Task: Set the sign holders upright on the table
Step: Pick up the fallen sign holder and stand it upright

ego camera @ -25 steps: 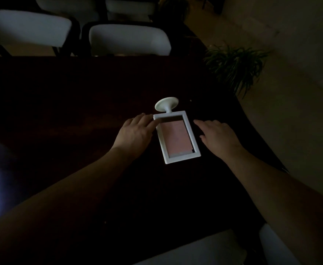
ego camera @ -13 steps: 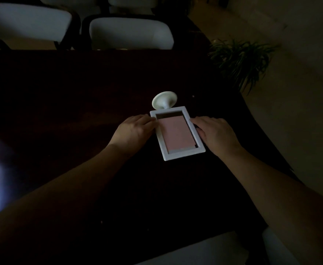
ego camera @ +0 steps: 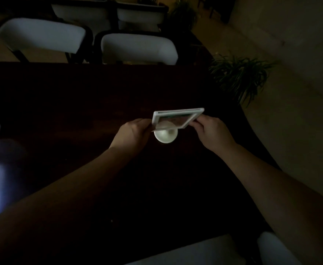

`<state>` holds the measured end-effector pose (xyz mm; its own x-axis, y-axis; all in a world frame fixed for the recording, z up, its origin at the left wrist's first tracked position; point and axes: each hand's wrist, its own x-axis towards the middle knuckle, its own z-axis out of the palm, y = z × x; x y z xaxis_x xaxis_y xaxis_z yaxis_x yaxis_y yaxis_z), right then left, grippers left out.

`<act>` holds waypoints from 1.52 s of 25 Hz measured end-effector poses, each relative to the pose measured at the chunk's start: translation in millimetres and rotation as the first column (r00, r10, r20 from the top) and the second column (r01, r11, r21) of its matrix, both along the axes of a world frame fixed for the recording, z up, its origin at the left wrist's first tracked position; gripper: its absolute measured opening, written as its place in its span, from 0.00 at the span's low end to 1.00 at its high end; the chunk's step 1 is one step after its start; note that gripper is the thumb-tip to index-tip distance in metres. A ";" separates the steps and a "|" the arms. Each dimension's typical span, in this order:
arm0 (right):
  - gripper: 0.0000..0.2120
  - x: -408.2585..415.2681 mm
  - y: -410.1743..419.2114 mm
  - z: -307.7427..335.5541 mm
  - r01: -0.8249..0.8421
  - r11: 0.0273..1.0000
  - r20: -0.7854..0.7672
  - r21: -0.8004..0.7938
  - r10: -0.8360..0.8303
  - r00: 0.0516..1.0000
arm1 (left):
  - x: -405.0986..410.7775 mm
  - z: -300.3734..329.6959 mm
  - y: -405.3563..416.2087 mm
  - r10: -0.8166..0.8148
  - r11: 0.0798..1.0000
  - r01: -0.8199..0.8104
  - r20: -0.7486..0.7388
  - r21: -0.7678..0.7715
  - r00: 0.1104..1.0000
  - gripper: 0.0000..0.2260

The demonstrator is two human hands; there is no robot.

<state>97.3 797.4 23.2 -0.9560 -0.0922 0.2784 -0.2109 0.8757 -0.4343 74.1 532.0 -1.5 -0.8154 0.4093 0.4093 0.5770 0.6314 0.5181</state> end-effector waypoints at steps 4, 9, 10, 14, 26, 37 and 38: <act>0.10 -7.7 -7.2 0.1 0.041 0.997 0.126 -0.068 -0.032 0.992 | -1.9 -5.2 -3.0 0.027 0.997 -0.033 0.083 0.071 0.996 0.06; 0.10 -7.1 -13.7 -8.8 0.104 0.985 0.167 -0.140 -0.080 0.983 | -2.8 -11.9 0.5 0.072 0.992 -0.089 0.188 0.085 0.980 0.09; 0.10 -5.9 -13.8 -11.2 0.109 0.985 0.175 -0.138 -0.084 0.981 | -0.3 -14.0 0.4 0.085 0.991 -0.105 0.214 0.085 0.973 0.10; 0.11 6.4 -17.0 -24.0 0.162 0.976 0.214 -0.147 -0.128 0.968 | 20.8 -27.9 -5.8 0.192 0.981 -0.181 0.248 -0.065 0.950 0.20; 0.32 62.8 -40.4 -41.1 -0.070 0.969 0.363 0.237 -0.022 0.932 | 83.9 -36.6 18.7 0.218 0.802 -0.062 0.195 -0.594 0.956 0.46; 0.34 66.7 -57.0 -61.5 -0.184 0.922 0.499 0.340 -0.011 0.867 | 84.7 -57.3 39.1 0.194 0.753 0.049 0.293 -0.656 0.936 0.44; 0.34 65.8 -57.7 -63.2 -0.188 0.920 0.500 0.344 -0.010 0.866 | 83.7 -58.8 39.7 0.196 0.751 0.053 0.299 -0.658 0.934 0.44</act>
<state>163.1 739.7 -39.9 -0.9396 -0.1841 -0.2887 -0.1457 0.9780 -0.1495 157.8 571.7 -60.2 -0.8845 0.4057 -0.2305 0.3893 0.9139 0.1148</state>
